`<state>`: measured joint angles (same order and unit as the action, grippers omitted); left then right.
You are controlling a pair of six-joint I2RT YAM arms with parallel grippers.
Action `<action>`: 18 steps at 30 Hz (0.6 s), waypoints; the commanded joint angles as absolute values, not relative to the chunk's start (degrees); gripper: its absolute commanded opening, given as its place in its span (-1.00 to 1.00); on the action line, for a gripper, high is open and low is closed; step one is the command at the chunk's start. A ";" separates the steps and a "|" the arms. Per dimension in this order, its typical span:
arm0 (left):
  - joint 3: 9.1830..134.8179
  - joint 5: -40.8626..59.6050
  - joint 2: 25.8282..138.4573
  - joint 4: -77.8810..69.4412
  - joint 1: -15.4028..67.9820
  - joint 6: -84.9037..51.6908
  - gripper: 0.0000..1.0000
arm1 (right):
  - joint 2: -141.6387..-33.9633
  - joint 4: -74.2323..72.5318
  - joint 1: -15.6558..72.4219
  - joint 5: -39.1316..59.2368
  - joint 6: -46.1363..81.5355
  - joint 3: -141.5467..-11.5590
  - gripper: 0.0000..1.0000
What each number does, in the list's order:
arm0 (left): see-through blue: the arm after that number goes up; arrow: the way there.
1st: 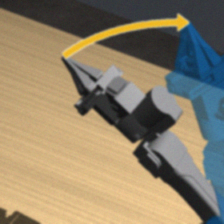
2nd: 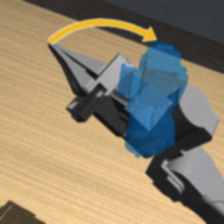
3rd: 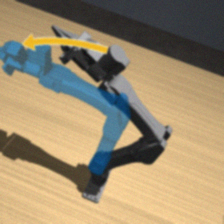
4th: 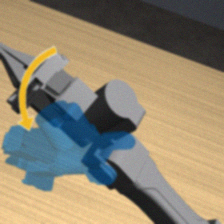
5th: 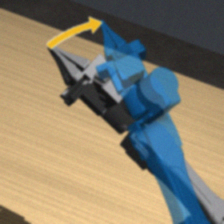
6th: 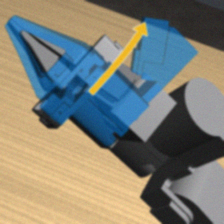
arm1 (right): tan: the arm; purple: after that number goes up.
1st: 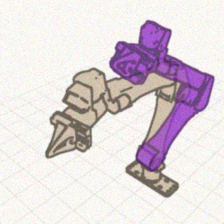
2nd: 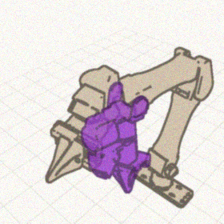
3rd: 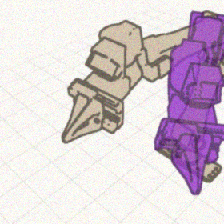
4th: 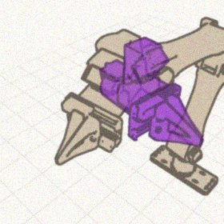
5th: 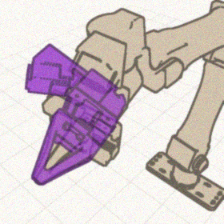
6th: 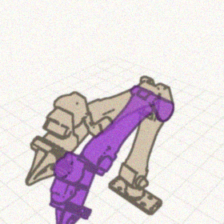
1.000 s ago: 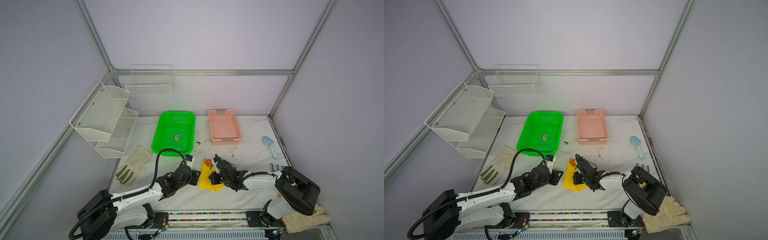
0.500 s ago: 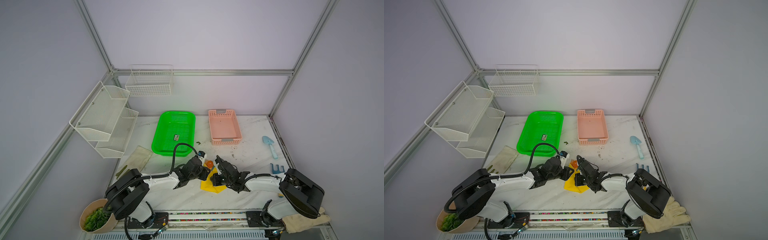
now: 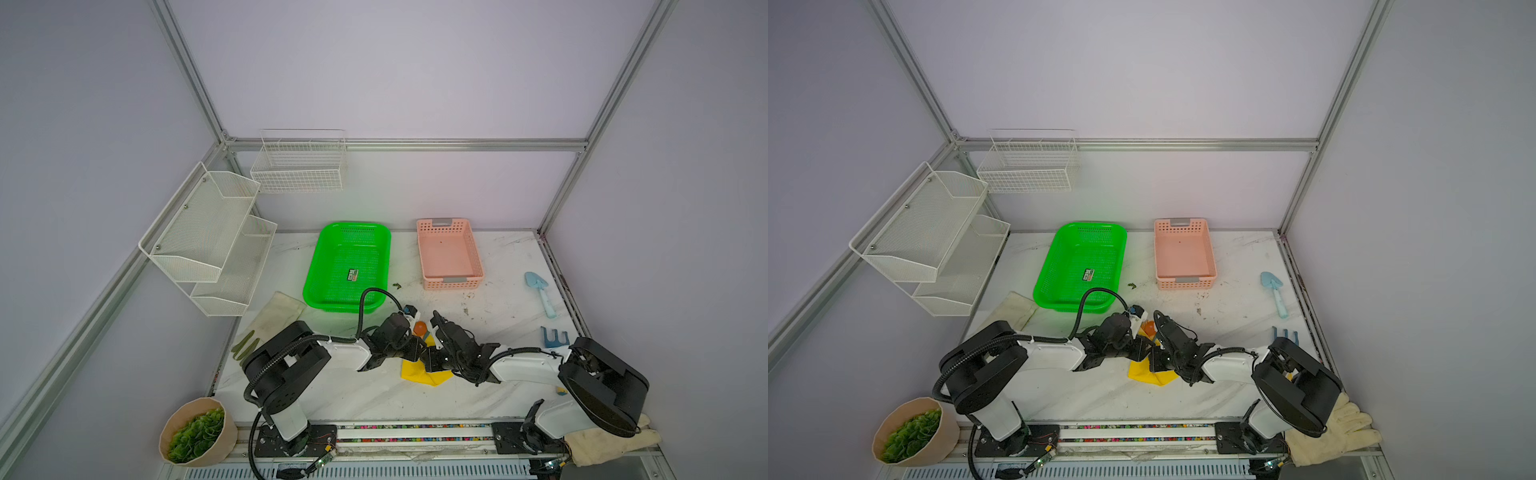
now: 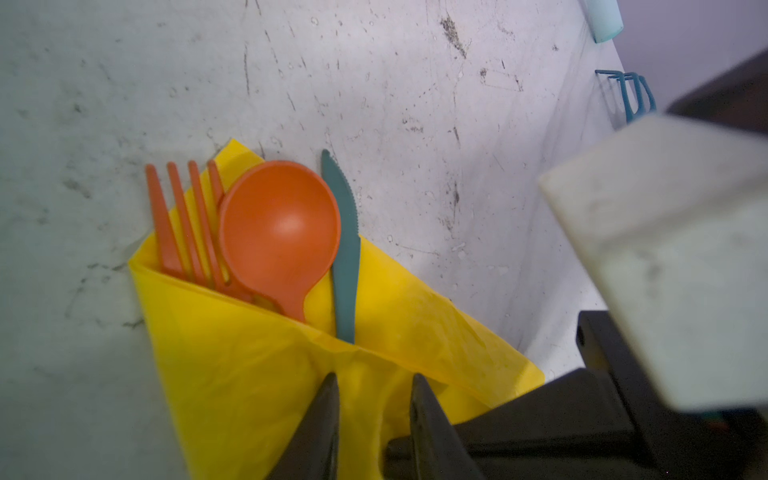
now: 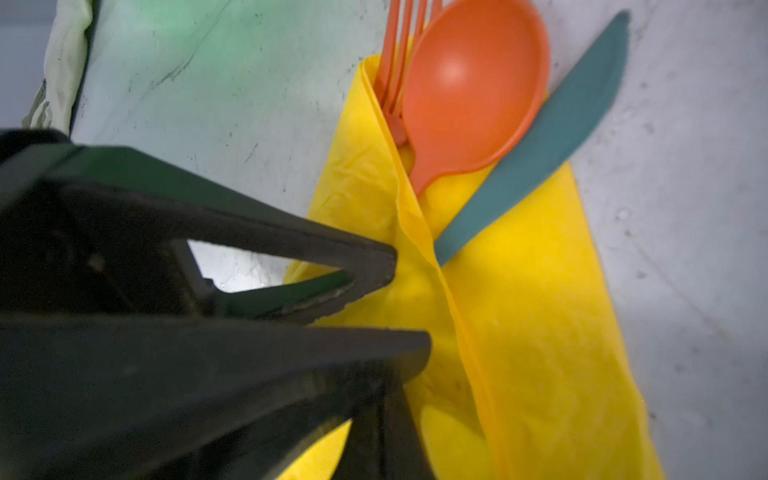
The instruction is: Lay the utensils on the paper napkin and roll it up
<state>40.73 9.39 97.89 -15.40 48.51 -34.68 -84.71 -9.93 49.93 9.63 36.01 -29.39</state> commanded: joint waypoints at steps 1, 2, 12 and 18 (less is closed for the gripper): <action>43.86 8.67 98.94 -15.80 47.68 -33.31 -0.41 | -86.44 1.43 50.34 7.46 36.74 -27.65 -0.90; 43.73 8.37 99.12 -15.58 47.68 -33.22 -0.42 | -86.38 1.86 50.29 7.22 36.66 -27.83 -0.90; 40.42 4.20 97.68 -12.92 47.36 -34.33 -0.45 | -85.35 6.61 50.28 3.20 37.53 -30.21 -0.87; 38.21 2.69 96.00 -12.57 46.98 -34.88 -0.46 | -85.63 7.42 50.34 2.25 37.35 -31.71 -0.87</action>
<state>40.62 7.20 97.49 -15.03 48.36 -34.89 -84.27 -2.76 50.33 6.22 36.88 -32.69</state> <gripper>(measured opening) 0.272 0.066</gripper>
